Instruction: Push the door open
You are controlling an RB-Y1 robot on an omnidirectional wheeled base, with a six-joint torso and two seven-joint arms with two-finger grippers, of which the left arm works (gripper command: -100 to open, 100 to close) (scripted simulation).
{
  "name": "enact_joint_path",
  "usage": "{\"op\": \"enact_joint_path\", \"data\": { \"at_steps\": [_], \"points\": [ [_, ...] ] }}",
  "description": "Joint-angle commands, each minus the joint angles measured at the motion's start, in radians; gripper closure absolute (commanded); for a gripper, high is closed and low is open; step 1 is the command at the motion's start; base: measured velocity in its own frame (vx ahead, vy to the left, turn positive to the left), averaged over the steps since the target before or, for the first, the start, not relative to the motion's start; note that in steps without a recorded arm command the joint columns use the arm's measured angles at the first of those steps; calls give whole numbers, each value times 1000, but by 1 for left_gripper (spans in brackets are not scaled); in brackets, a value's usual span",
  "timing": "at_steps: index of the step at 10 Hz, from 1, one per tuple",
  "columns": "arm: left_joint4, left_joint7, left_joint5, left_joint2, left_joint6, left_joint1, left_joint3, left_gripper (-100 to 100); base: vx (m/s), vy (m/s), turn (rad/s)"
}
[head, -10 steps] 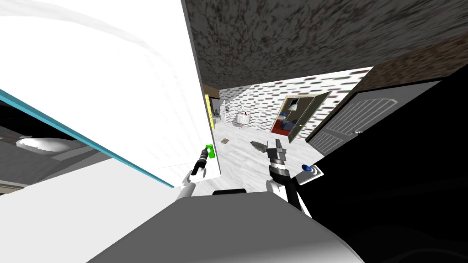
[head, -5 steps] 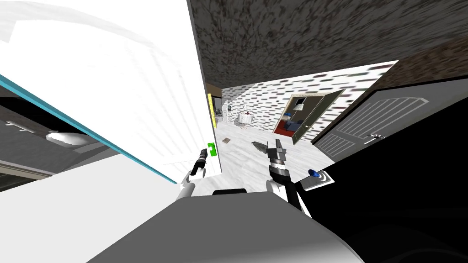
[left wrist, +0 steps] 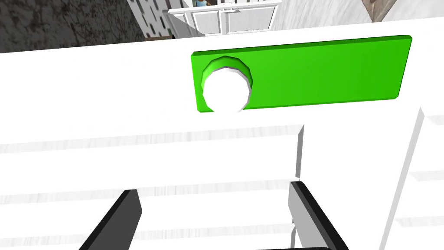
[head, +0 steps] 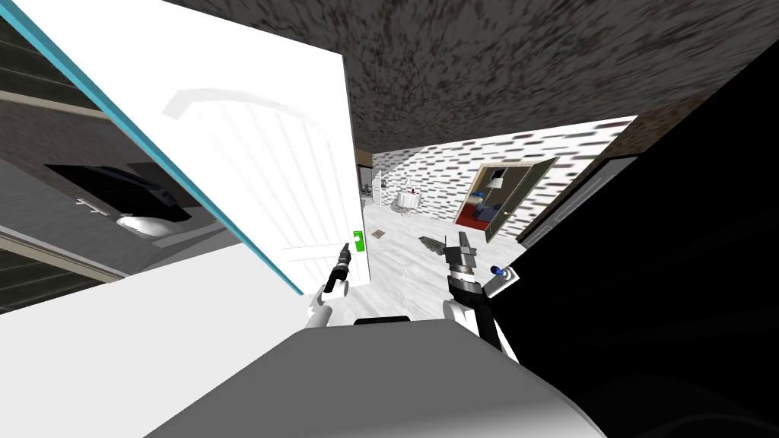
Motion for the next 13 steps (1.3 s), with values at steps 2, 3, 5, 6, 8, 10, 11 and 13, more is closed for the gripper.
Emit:
{"op": "enact_joint_path", "data": {
  "at_steps": [2,3,5,6,8,10,11,13],
  "points": [
    [2,-5,-2,-17,-4,2,-3,-100,-83,-48,10],
    [8,-6,-2,12,-11,1,0,-100,121,39,-21],
    [13,-7,-1,28,-17,-2,4,-100,212,50,-21],
    [16,-8,-1,30,-21,-3,6,-100,226,19,-15],
    [24,-9,-1,15,-29,-6,11,-100,237,-30,-23],
    [24,-9,-1,8,-29,-6,12,-100,151,-22,-12],
    [24,-9,-1,8,-29,-6,12,100,-9,-1,5],
    [24,-9,-1,8,-29,-6,12,100,-30,5,-10]
  ]
}}
